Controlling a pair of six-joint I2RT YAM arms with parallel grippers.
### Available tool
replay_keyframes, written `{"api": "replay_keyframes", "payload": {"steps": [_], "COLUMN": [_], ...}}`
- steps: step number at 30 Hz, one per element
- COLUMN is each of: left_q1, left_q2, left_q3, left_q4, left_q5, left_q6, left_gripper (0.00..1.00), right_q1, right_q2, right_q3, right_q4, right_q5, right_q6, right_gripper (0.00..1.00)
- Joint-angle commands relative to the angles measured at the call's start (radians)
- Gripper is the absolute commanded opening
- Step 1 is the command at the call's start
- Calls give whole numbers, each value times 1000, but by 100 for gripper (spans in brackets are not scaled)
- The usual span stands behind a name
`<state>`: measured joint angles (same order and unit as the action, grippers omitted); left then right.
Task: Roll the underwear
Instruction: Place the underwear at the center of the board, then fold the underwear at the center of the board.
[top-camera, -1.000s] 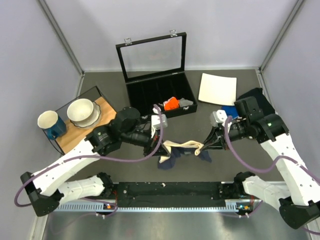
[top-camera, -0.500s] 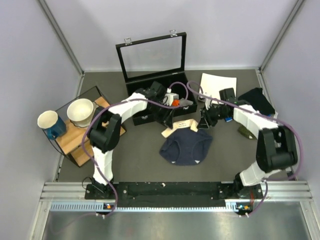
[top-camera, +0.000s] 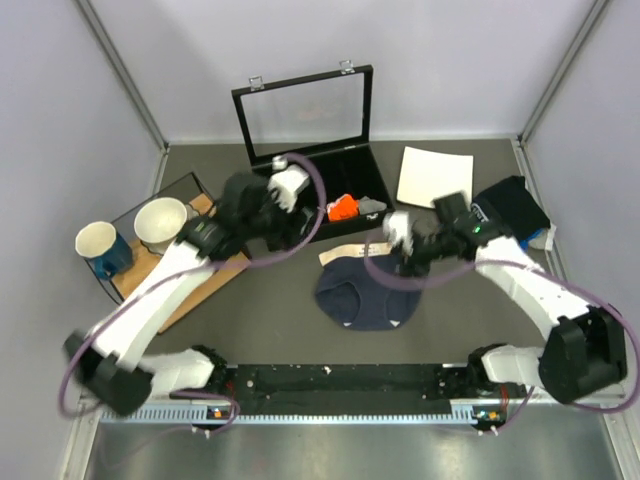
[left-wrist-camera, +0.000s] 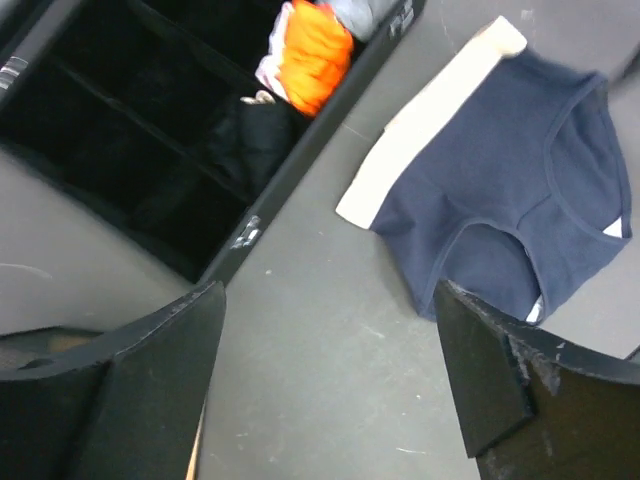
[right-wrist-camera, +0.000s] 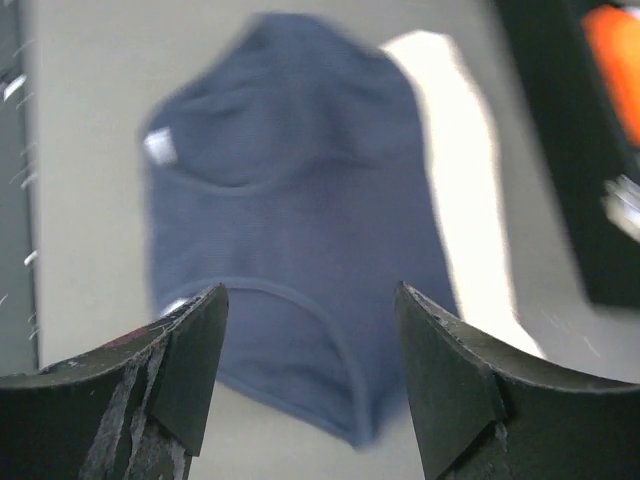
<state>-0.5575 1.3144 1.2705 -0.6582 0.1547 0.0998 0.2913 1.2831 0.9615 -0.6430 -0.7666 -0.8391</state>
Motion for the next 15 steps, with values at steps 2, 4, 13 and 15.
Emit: {"api": "replay_keyframes", "payload": {"steps": [2,4,13,15], "left_q1": [7,7,7,7], "left_q2": [-389,-505,-581,-573], "left_q3": [-340,-426,-585,-588], "left_q4": [230,287,327,321], "left_q5": [-89,-49,-44,-40], "left_q6": [0,5,-31,-22], "left_gripper": [97,98,96,96], "right_q1": [334,394,482,483], "right_q2": [-25,-10,117,149], "right_q3": [-185,-202,-225,-234], "right_q4": [-155,-141,-29,-11], "right_q5": [68,124,282,309], "right_q6": [-428,-433,-367,-364], "right_gripper": [66,63,54,52]}}
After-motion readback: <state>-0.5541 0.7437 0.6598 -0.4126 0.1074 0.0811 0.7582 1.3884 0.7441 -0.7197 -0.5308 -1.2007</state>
